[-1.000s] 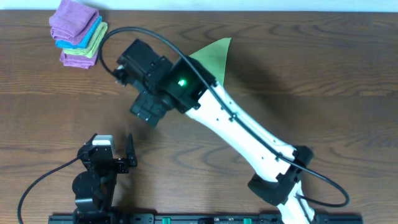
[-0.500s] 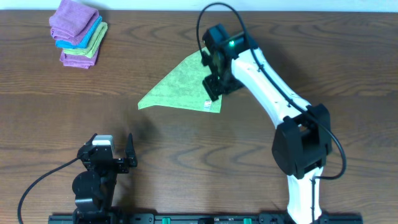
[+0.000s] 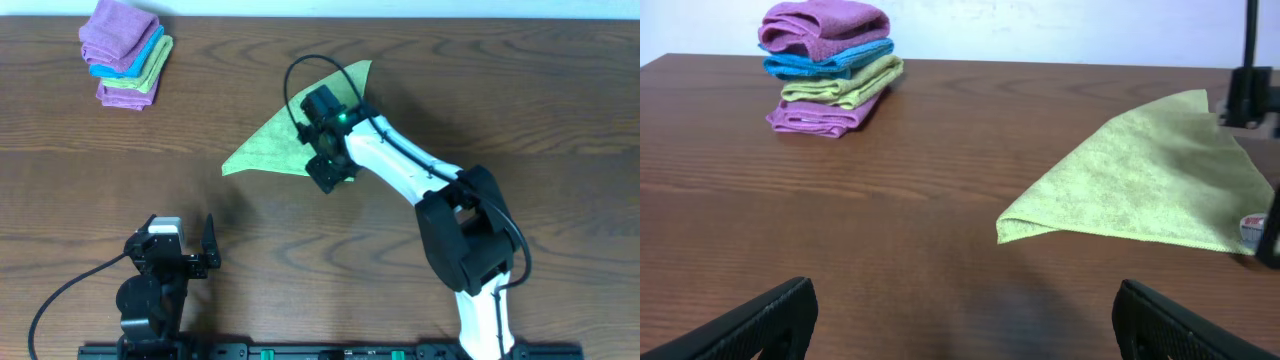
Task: Fold the cloth
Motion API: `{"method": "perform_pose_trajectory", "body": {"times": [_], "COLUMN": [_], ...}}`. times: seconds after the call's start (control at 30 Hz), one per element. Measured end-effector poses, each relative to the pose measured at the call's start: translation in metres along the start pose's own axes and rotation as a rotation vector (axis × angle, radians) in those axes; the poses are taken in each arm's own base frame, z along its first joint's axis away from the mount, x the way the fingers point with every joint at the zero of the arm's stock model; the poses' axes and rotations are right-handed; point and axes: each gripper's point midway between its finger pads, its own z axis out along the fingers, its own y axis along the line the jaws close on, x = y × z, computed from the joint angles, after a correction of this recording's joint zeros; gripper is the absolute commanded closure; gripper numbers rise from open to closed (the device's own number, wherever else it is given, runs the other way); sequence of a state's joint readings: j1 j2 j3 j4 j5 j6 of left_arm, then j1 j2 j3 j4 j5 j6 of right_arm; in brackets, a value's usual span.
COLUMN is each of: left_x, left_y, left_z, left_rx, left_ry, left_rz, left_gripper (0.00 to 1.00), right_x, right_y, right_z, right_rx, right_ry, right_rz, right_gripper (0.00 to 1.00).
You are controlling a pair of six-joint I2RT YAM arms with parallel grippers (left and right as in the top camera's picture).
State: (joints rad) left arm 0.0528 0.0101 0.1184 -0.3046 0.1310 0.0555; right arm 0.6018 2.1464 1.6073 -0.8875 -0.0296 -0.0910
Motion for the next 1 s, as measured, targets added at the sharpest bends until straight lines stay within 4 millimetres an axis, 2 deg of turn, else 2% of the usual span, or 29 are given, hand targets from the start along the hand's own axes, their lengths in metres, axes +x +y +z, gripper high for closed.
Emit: {"method": "perform_pose_trajectory", "body": {"times": [0.1, 0.37, 0.67, 0.77, 0.83, 0.9, 1.0], "left_x": [0.0, 0.0, 0.0, 0.0, 0.0, 0.0, 0.0], "left_y": [0.0, 0.0, 0.0, 0.0, 0.0, 0.0, 0.0], "left_z": [0.0, 0.0, 0.0, 0.0, 0.0, 0.0, 0.0], "left_rx": [0.0, 0.0, 0.0, 0.0, 0.0, 0.0, 0.0], "left_ry": [0.0, 0.0, 0.0, 0.0, 0.0, 0.0, 0.0], "left_rz": [0.0, 0.0, 0.0, 0.0, 0.0, 0.0, 0.0], "left_gripper": [0.05, 0.05, 0.04, 0.05, 0.05, 0.05, 0.05], "right_x": [-0.005, -0.009, -0.004, -0.004, -0.004, -0.003, -0.003], "right_y": [0.0, -0.016, -0.026, -0.025, -0.024, -0.022, -0.021], "right_z": [0.003, 0.007, 0.012, 0.012, 0.015, 0.017, 0.018], "right_rx": [0.01, 0.089, 0.108, 0.104, 0.099, 0.087, 0.077], "right_ry": [-0.024, -0.047, -0.041, -0.04, -0.037, -0.032, -0.033], "right_rz": [-0.052, -0.093, -0.083, -0.087, -0.092, -0.093, -0.094], "right_gripper": [0.38, 0.39, 0.41, 0.48, 0.62, 0.82, 0.99]}}
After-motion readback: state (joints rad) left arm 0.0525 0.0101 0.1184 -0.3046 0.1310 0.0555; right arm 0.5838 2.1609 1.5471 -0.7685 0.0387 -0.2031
